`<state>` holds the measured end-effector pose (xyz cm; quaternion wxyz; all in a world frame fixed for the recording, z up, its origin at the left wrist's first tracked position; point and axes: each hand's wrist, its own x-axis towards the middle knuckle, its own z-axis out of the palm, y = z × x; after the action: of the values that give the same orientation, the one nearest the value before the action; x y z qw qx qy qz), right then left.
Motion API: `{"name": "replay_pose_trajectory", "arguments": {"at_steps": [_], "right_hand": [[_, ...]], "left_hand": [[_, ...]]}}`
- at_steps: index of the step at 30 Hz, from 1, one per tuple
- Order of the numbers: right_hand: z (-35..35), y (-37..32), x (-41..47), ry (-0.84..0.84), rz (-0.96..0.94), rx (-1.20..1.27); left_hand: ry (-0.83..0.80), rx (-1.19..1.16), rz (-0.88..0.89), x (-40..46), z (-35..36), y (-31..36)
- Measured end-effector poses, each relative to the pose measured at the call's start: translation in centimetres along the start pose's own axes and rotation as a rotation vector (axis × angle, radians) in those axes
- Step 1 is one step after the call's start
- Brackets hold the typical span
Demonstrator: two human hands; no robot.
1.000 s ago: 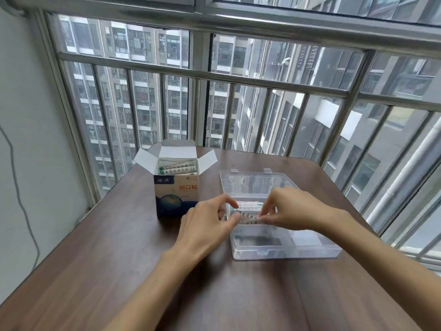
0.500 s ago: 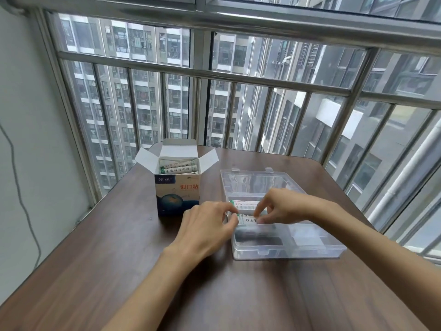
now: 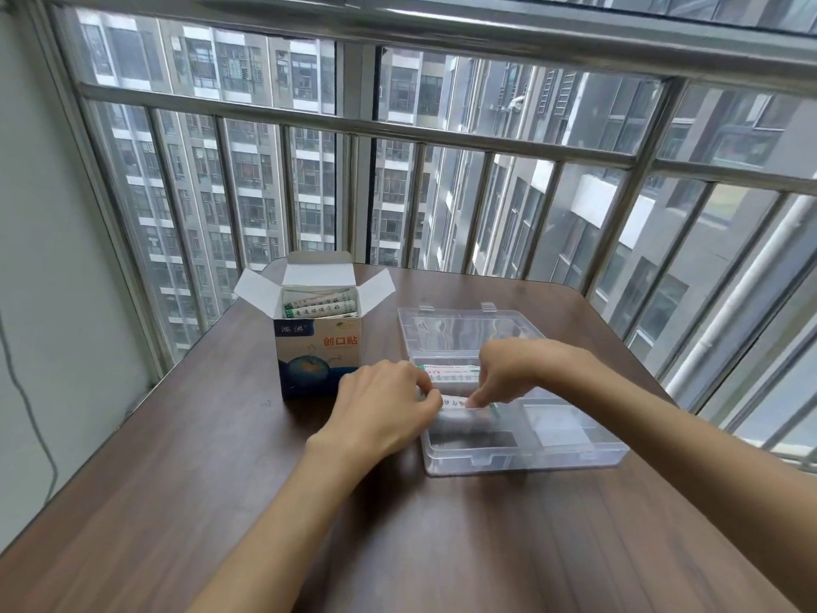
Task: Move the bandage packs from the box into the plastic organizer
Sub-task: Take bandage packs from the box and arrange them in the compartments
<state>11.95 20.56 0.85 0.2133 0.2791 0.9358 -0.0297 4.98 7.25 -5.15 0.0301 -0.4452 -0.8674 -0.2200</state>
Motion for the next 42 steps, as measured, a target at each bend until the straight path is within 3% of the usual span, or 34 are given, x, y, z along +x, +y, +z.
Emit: {"name": "replay_pose_trajectory", "arguments": {"at_steps": [8, 16, 23, 28, 33, 35, 42], "right_hand": [[-1.4, 0.6, -1.3, -0.021, 0.057, 0.071], [-1.9, -1.9, -1.1, -0.277, 0.225, -0.019], [-1.4, -0.7, -0.2, -0.405, 0.277, 0.158], [-0.3, 0.8, -0.5, -0.296, 0.23, 0.26], [0.3, 0.7, -1.4, 0.107, 0.115, 0.04], [0.3, 0.6, -1.4, 0.184, 0.083, 0.043], [0.4, 1.1, -1.5, -0.015, -0.058, 0.297]], "left_hand": [[-0.008, -0.046, -0.071, 0.4, -0.1, 0.4], [-0.017, -0.101, -0.097, 0.1, 0.1, 0.7], [0.011, -0.098, -0.081, -0.1, 0.6, 0.8], [-0.007, -0.119, -0.077, -0.2, 0.6, 0.7], [-0.018, -0.162, -0.126, -0.1, 0.3, 0.8], [-0.014, -0.158, -0.133, -0.1, 0.2, 0.9], [-0.027, -0.17, -0.138, -0.2, 0.0, 0.9]]}}
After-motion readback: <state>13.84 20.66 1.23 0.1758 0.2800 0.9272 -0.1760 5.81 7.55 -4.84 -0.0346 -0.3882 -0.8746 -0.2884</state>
